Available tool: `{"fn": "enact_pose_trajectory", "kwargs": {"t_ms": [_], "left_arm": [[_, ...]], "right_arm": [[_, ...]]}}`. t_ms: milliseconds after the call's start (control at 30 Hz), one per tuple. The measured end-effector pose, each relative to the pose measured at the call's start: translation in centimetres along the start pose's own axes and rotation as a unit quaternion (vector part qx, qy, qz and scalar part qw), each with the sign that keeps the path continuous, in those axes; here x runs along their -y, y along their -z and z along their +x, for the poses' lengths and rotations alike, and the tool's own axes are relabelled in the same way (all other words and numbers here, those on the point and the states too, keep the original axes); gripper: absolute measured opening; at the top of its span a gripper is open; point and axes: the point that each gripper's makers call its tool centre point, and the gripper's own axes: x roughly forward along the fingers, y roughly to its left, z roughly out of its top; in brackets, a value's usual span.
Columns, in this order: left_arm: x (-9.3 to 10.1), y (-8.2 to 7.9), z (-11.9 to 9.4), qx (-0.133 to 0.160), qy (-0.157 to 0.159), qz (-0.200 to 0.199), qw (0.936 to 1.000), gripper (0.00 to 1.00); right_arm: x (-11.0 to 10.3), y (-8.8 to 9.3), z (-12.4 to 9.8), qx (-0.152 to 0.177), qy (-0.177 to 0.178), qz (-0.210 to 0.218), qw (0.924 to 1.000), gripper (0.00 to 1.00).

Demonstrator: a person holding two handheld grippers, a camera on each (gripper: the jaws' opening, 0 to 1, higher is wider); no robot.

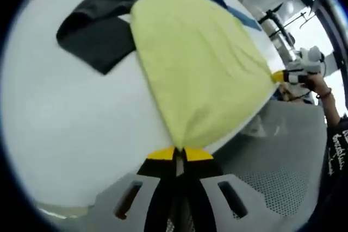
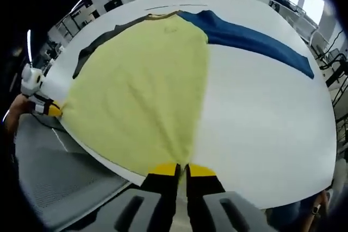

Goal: Fold the garment on the visible template until the final outline fits inside the template.

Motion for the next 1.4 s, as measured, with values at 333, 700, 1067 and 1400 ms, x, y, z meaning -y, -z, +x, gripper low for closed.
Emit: {"fn": "enact_pose_trajectory", "kwargs": {"t_ms": [333,700,1067,1400], "left_arm": [[1.1,-0.8,-0.8,0.035,0.009,0.03,0.9989,0.3],[1.7,-3.8,-2.2,0.103,-0.002,0.086,0.9909,0.61],[1.7,-5.1,-2.4,0.138,-0.023,0.123,0.9824,0.96],[1.9,-6.3,-3.1,0.168,-0.033,0.135,0.9761,0.99]], "right_arm": [[-0.2,-1.0,-1.0,0.025,-0.004,0.003,0.9997,0.37],[0.9,-4.8,-3.3,0.101,0.002,-0.022,0.9946,0.66],[6.5,-8.8,-5.5,0.144,0.048,-0.015,0.9882,0.75],[11.5,-13.1,-7.4,0.208,0.07,0.014,0.9755,0.74]]}}
